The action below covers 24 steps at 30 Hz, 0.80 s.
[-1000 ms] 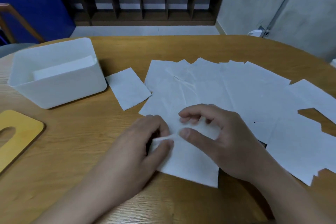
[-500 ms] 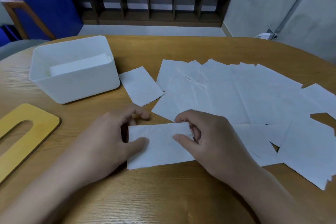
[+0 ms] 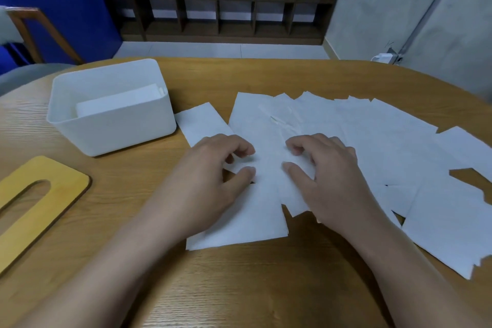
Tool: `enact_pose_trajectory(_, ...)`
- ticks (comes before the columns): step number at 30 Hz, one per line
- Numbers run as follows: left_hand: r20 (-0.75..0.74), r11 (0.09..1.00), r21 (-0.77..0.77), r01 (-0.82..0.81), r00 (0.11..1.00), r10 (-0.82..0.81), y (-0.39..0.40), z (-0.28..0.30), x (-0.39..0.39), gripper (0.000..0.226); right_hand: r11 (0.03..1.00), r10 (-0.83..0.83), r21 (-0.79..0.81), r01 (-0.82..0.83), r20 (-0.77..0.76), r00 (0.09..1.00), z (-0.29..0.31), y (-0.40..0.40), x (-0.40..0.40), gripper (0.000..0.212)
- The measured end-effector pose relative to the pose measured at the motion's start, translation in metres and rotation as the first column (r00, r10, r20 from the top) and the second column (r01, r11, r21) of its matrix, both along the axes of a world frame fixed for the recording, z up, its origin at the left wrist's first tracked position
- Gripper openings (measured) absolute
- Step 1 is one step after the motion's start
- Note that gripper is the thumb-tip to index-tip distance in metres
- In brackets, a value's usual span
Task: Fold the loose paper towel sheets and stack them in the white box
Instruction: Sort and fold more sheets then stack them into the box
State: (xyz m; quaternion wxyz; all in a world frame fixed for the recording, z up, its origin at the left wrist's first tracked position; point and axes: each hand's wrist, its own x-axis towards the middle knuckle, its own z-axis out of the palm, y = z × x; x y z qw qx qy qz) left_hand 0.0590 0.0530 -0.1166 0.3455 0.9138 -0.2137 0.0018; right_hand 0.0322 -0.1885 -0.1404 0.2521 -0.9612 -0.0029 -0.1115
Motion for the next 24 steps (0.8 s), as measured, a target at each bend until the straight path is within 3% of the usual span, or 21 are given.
enact_pose_trajectory(6,-0.004,0.995,0.093,0.038,0.999,-0.038,-0.031,-0.016,0.001,0.046,1.0,0.008,0.007,-0.008,0.004,1.0,-0.005,-0.001,0.002,0.034)
enact_pose_trajectory(12,-0.001,0.991,0.131,0.033,0.999,-0.034,-0.039,-0.021,0.0,0.055,0.998,0.009,0.067,-0.009,-0.003,1.0,-0.005,-0.002,0.002,0.008)
enact_pose_trajectory(14,-0.023,0.994,0.102,0.03,0.999,-0.028,-0.037,-0.021,0.0,0.057,0.996,0.006,0.093,-0.007,0.003,1.0,-0.004,-0.001,0.001,0.008)
enact_pose_trajectory(16,-0.021,0.998,0.058,0.031,0.999,-0.03,-0.036,-0.021,0.0,0.052,0.992,0.011,0.124,-0.014,0.021,1.0,-0.003,-0.001,0.0,0.009)
enact_pose_trajectory(20,0.017,0.997,-0.079,0.017,1.0,-0.016,-0.039,-0.019,-0.002,0.011,0.984,0.037,0.171,-0.052,0.094,0.995,0.003,-0.001,-0.004,0.011)
enact_pose_trajectory(24,0.092,0.99,-0.14,-0.003,0.996,0.016,-0.041,-0.019,-0.001,0.009,0.982,0.068,0.161,-0.096,0.171,0.983,0.008,0.001,-0.007,0.011)
